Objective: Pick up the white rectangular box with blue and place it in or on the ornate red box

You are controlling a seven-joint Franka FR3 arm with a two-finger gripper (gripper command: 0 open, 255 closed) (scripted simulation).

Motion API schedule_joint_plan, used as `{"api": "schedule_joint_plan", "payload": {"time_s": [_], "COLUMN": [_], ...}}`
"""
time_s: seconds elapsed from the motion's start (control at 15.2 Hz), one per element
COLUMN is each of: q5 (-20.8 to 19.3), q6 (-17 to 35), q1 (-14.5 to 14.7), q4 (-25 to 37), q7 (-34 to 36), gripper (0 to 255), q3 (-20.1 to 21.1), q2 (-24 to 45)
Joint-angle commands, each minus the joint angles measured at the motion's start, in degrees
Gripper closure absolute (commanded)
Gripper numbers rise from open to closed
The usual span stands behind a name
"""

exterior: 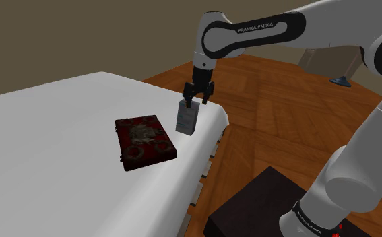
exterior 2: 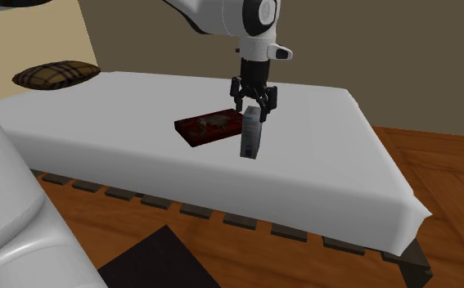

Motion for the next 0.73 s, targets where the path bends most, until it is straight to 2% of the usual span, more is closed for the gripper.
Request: {"api": "schedule_joint_plan", "payload": {"time_s": [0.0, 0.2, 0.66], "q5": [-0.05, -0.07, -0.07], "q6": [1.41, 3.36, 3.35], "q1": [0.06, 0.11, 0.11], "q4": [-0.96, -2.56, -2.54], "q7": [0.08, 0.10, 0.11], "gripper": [0, 0, 0], "q3": [0.07, 0.12, 0.12], "q2": [0.42, 0.76, 0.78]}}
